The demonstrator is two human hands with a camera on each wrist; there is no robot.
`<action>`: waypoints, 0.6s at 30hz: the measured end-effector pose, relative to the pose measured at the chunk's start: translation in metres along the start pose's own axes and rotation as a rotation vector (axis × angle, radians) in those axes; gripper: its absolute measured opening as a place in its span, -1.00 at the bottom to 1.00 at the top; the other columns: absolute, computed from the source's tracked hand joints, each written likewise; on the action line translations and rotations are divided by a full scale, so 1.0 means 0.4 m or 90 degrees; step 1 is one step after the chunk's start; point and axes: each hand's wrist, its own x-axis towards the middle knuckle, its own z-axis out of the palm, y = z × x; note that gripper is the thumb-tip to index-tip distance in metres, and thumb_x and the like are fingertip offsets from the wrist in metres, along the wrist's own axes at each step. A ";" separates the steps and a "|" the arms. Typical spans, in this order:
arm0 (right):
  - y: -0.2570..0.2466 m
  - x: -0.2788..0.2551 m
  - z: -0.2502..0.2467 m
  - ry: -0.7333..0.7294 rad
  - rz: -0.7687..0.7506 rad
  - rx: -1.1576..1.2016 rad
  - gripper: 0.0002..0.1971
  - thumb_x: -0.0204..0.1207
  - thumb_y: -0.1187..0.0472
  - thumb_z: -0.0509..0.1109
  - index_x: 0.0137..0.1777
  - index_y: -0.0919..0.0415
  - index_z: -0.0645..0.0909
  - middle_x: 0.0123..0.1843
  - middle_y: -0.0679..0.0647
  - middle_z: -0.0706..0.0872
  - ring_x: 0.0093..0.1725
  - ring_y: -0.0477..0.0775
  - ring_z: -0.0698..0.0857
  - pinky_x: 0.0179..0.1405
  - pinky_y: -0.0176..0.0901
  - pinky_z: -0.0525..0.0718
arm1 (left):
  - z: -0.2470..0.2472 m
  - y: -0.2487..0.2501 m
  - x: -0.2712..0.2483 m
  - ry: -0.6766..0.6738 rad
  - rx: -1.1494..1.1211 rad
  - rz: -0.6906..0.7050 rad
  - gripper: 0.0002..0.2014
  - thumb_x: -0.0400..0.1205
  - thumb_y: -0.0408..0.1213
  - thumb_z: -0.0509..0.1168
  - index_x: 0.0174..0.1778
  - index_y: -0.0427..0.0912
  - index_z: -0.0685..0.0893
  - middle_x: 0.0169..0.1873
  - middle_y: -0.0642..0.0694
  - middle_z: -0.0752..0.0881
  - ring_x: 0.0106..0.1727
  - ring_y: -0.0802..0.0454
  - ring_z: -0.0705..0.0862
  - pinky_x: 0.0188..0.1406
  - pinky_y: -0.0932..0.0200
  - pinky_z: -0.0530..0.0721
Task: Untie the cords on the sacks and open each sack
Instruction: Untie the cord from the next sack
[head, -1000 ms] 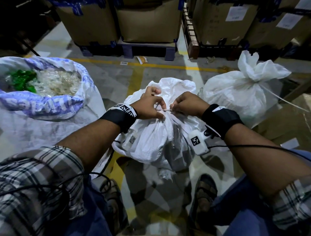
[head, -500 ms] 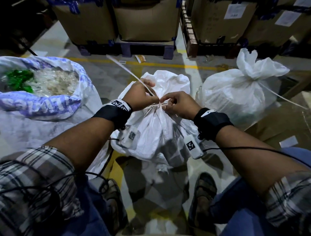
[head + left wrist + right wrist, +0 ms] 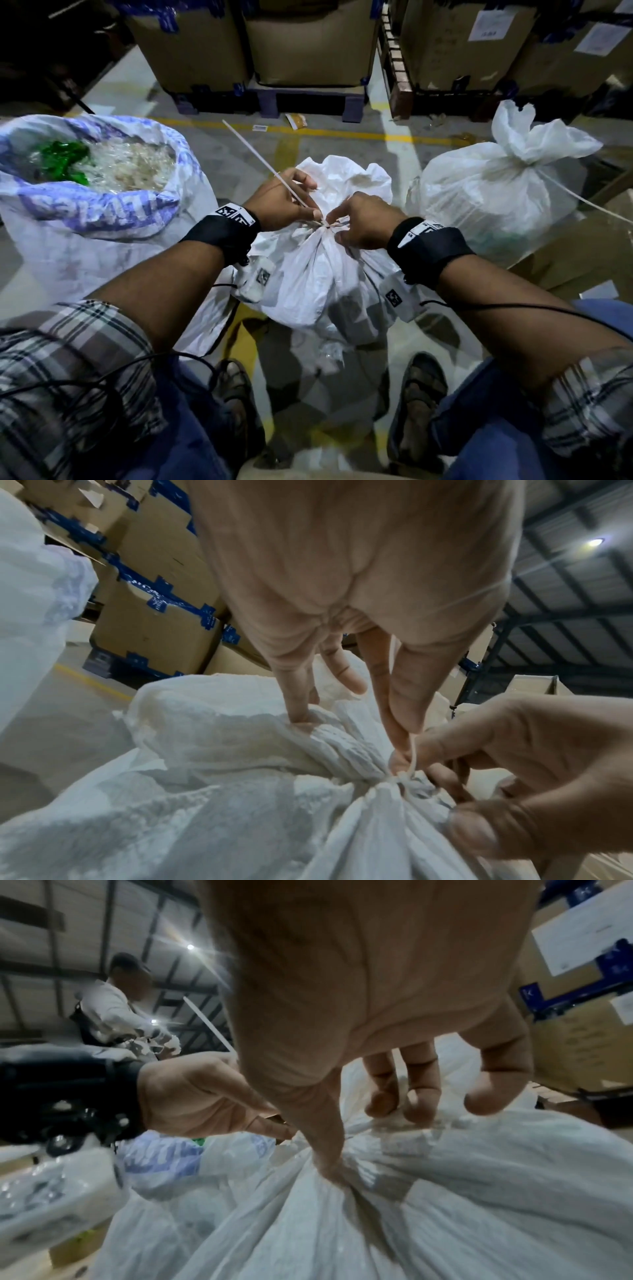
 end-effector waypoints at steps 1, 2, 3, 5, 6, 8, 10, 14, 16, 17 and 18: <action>-0.003 0.000 -0.001 -0.003 -0.002 0.015 -0.72 0.43 0.05 0.51 0.13 -0.22 0.75 0.19 0.01 0.69 0.21 0.12 0.67 0.24 -0.05 0.66 | -0.002 -0.004 -0.004 -0.002 -0.008 -0.003 -0.53 0.44 -0.40 0.64 0.14 -0.20 0.55 -0.08 -0.15 0.87 0.21 -0.08 0.79 0.25 -0.01 0.71; -0.004 -0.002 -0.002 -0.013 -0.005 0.040 -0.78 0.44 0.11 0.50 0.06 -0.15 0.75 0.06 0.00 0.70 0.09 0.07 0.70 0.10 -0.18 0.64 | -0.001 -0.007 -0.008 -0.009 -0.005 0.001 -0.53 0.44 -0.39 0.65 0.15 -0.21 0.55 -0.08 -0.15 0.88 0.18 -0.03 0.80 0.22 0.05 0.73; -0.005 -0.003 -0.003 -0.035 -0.004 0.074 -0.84 0.44 0.18 0.50 -0.01 -0.07 0.73 -0.10 -0.03 0.70 -0.10 -0.04 0.72 -0.09 -0.29 0.60 | 0.002 -0.011 -0.011 -0.017 0.009 0.006 -0.54 0.44 -0.37 0.65 0.14 -0.23 0.57 -0.06 -0.12 0.88 0.12 0.06 0.80 0.14 0.18 0.71; -0.004 -0.005 -0.003 -0.078 0.021 0.176 -0.87 0.44 0.32 0.47 -0.11 0.06 0.72 -0.36 -0.09 0.67 -0.52 -0.27 0.61 -0.49 -0.44 0.50 | 0.009 -0.020 -0.016 -0.013 0.045 0.016 -0.62 0.45 -0.31 0.66 0.10 -0.27 0.70 0.04 -0.05 0.84 0.01 0.18 0.77 -0.01 0.46 0.60; -0.002 -0.004 -0.004 -0.089 0.038 0.225 -0.85 0.43 0.38 0.45 -0.14 0.11 0.73 -0.45 -0.11 0.66 -0.64 -0.27 0.55 -0.64 -0.47 0.44 | 0.012 -0.024 -0.019 -0.006 0.056 0.017 -0.68 0.45 -0.29 0.66 0.05 -0.26 0.75 0.10 -0.05 0.80 0.02 0.19 0.75 -0.02 0.54 0.56; 0.003 -0.004 -0.008 -0.099 0.057 0.310 -0.82 0.44 0.47 0.42 -0.21 0.17 0.72 -0.59 -0.12 0.63 -0.72 -0.26 0.50 -0.75 -0.49 0.36 | 0.010 -0.028 -0.022 -0.003 0.060 0.015 -0.80 0.46 -0.28 0.65 -0.08 -0.12 0.79 0.18 -0.08 0.75 0.10 0.13 0.73 0.06 0.50 0.59; 0.007 -0.007 -0.008 -0.099 0.058 0.363 -0.79 0.47 0.50 0.39 -0.26 0.19 0.69 -0.68 -0.16 0.59 -0.73 -0.26 0.51 -0.77 -0.54 0.32 | 0.008 -0.031 -0.020 -0.012 0.068 0.012 -0.82 0.46 -0.27 0.65 -0.10 -0.09 0.81 0.21 -0.06 0.74 0.15 0.12 0.73 0.15 0.36 0.64; 0.013 0.002 0.003 -0.074 0.057 0.394 -0.83 0.46 0.50 0.39 -0.21 0.27 0.73 -0.66 -0.20 0.62 -0.69 -0.32 0.52 -0.72 -0.57 0.35 | 0.010 -0.032 -0.014 -0.011 0.081 0.011 -0.69 0.44 -0.28 0.66 0.04 -0.29 0.81 0.15 0.02 0.74 0.09 0.15 0.74 0.19 0.26 0.70; 0.017 0.009 0.006 -0.059 0.066 0.392 -0.88 0.43 0.47 0.44 -0.16 0.30 0.78 -0.63 -0.20 0.64 -0.67 -0.33 0.52 -0.69 -0.57 0.37 | 0.011 -0.030 -0.011 -0.016 0.088 0.016 -0.70 0.44 -0.32 0.65 0.02 -0.27 0.75 0.15 -0.05 0.77 0.14 0.05 0.76 0.22 0.07 0.74; 0.017 0.012 0.008 -0.055 0.069 0.388 -0.90 0.42 0.45 0.46 -0.14 0.31 0.79 -0.63 -0.20 0.64 -0.66 -0.32 0.52 -0.68 -0.56 0.37 | 0.012 -0.031 -0.009 -0.020 0.097 0.020 -0.74 0.45 -0.32 0.65 -0.03 -0.25 0.75 0.18 -0.09 0.75 0.17 0.01 0.75 0.23 0.03 0.74; 0.017 0.013 0.009 -0.051 0.068 0.386 -0.91 0.42 0.43 0.48 -0.14 0.31 0.80 -0.64 -0.20 0.63 -0.67 -0.32 0.52 -0.69 -0.56 0.36 | 0.014 -0.031 -0.006 -0.022 0.102 0.022 -0.76 0.45 -0.33 0.65 -0.06 -0.26 0.77 0.20 -0.10 0.73 0.18 -0.03 0.75 0.25 -0.01 0.73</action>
